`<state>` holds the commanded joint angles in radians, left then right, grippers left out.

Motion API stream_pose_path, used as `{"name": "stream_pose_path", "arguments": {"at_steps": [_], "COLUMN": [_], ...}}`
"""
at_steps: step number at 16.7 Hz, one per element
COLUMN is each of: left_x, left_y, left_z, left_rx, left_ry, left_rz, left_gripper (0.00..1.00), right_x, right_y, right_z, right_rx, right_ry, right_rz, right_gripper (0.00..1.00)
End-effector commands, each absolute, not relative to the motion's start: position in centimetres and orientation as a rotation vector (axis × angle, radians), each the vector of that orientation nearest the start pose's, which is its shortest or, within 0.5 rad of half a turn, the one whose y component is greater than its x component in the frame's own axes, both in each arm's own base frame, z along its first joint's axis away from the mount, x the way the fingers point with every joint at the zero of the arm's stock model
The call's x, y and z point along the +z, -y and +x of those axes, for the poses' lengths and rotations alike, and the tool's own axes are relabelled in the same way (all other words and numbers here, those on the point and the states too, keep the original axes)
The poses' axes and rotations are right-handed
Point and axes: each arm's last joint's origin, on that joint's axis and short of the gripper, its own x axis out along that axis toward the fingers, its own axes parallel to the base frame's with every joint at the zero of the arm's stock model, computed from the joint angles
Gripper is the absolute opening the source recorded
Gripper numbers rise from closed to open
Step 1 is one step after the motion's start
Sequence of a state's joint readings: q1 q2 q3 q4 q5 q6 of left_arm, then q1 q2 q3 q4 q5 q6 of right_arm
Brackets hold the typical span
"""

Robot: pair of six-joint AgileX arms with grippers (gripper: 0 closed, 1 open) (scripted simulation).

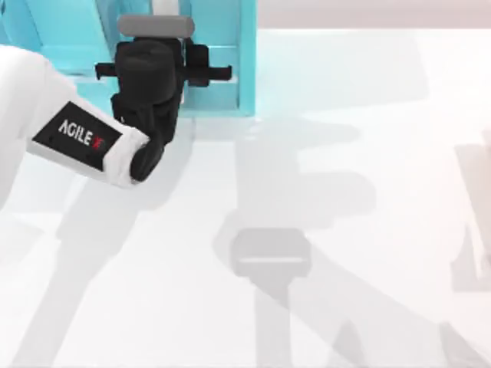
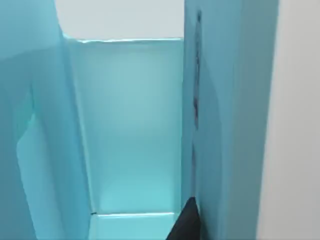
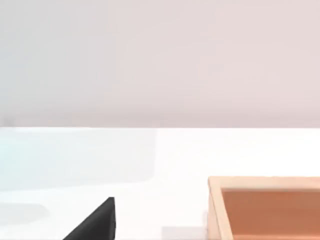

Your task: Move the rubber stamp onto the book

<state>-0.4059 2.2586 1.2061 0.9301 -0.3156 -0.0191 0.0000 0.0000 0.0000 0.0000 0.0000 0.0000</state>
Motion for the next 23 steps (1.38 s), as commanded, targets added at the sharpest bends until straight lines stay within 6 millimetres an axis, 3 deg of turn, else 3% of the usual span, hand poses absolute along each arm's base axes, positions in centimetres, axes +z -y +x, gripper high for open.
{"name": "stream_pose_path", "arguments": {"at_steps": [4, 7, 10, 13, 15, 23], "left_x": [17.5, 22.9, 26.5, 27.8, 28.0, 27.7], "left_y": [17.9, 17.6, 16.7, 15.9, 15.6, 16.0], "left_z": [38.8, 34.1, 29.3, 25.9, 24.9, 25.0], "left_rx": [-0.069, -0.066, -0.060, -0.055, -0.053, -0.050], "left_ry": [-0.120, -0.100, -0.086, -0.094, -0.100, -0.112], "left_rz": [0.012, 0.002, -0.005, 0.002, 0.007, -0.012], "left_gripper": [0.00, 0.00, 0.00, 0.00, 0.00, 0.00], "right_x": [16.0, 16.0, 16.0, 16.0, 16.0, 16.0], "right_y": [0.1, 0.1, 0.1, 0.1, 0.1, 0.1], "right_z": [10.6, 10.6, 10.6, 10.6, 10.6, 10.6], "right_rx": [0.000, 0.000, 0.000, 0.000, 0.000, 0.000], "right_ry": [0.000, 0.000, 0.000, 0.000, 0.000, 0.000], "right_rz": [0.000, 0.000, 0.000, 0.000, 0.000, 0.000], "right_gripper": [1.00, 1.00, 1.00, 1.00, 1.00, 1.00]}}
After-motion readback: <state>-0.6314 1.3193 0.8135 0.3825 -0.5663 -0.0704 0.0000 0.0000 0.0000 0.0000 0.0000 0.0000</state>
